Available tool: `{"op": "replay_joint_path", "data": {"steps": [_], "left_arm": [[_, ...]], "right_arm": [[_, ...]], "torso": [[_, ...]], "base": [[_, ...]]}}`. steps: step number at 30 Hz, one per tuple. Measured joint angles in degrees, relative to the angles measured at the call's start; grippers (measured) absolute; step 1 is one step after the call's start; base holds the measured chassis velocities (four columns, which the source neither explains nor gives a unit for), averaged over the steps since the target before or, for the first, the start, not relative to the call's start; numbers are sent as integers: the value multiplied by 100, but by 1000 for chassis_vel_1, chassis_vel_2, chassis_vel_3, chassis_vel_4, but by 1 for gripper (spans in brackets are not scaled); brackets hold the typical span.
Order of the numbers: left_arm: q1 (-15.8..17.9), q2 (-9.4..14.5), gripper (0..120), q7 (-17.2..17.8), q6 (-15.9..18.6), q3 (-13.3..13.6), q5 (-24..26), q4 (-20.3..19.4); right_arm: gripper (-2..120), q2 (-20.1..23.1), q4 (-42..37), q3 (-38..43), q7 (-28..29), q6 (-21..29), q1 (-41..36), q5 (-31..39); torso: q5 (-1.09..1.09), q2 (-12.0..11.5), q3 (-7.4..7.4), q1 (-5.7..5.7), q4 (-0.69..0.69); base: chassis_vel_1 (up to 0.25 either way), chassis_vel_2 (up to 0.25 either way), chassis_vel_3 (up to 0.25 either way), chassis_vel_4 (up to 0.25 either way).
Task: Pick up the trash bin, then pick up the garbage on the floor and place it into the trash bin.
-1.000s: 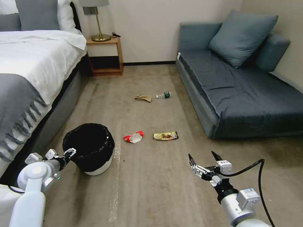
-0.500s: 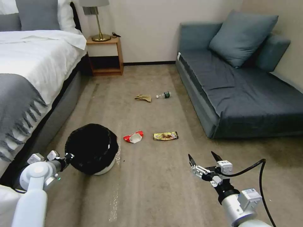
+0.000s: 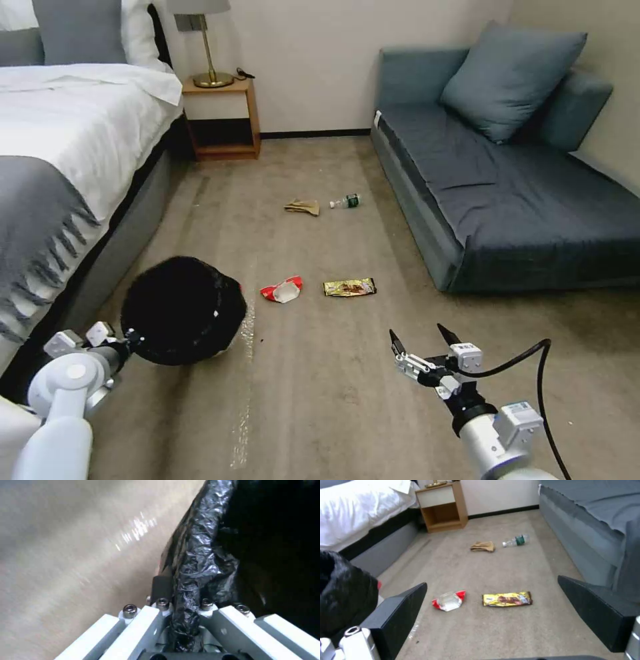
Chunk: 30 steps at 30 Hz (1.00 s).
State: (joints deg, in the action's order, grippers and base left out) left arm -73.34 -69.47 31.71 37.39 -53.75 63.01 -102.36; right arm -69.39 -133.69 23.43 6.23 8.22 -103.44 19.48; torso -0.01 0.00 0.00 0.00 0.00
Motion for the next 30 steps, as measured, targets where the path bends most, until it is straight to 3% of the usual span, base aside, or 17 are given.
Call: {"op": "replay_joint_path", "data": {"steps": [2, 3, 6, 12, 21, 30], "left_arm": [[-119, 0, 1, -51, -168, -12, -524, -248], [-119, 0, 1, -51, -168, -12, -524, -248], [-299, -18, 1, -111, -480, -15, -1362, -577], [-658, -106, 1, -92, -807, -78, -2094, -1078], [-960, -284, 1, 48, -1224, -91, -2765, -1187], [-1047, -341, 1, 61, -1388, -99, -2887, -1134]], "right_arm": [[100, -2, -50, -41, -40, -38, -2, 127], [100, -2, -50, -41, -40, -38, -2, 127], [100, -5, -85, -85, -101, -96, 19, 304], [100, 15, -83, -165, -94, -100, 99, 569], [100, 48, 59, -278, 32, 1, 252, 965], [100, 80, 233, -338, -84, -96, 361, 919]], "torso": [[1, 0, 0, 0, 0], [1, 0, 0, 0, 0], [1, 0, 0, 0, 0], [0, 0, 0, 0, -1], [1, 0, 0, 0, 0], [1, 0, 0, 0, 0]], "base": [[0, 0, 0, 0], [0, 0, 0, 0], [0, 0, 0, 0], [0, 0, 0, 0], [0, 0, 0, 0], [0, 0, 0, 0]]}}
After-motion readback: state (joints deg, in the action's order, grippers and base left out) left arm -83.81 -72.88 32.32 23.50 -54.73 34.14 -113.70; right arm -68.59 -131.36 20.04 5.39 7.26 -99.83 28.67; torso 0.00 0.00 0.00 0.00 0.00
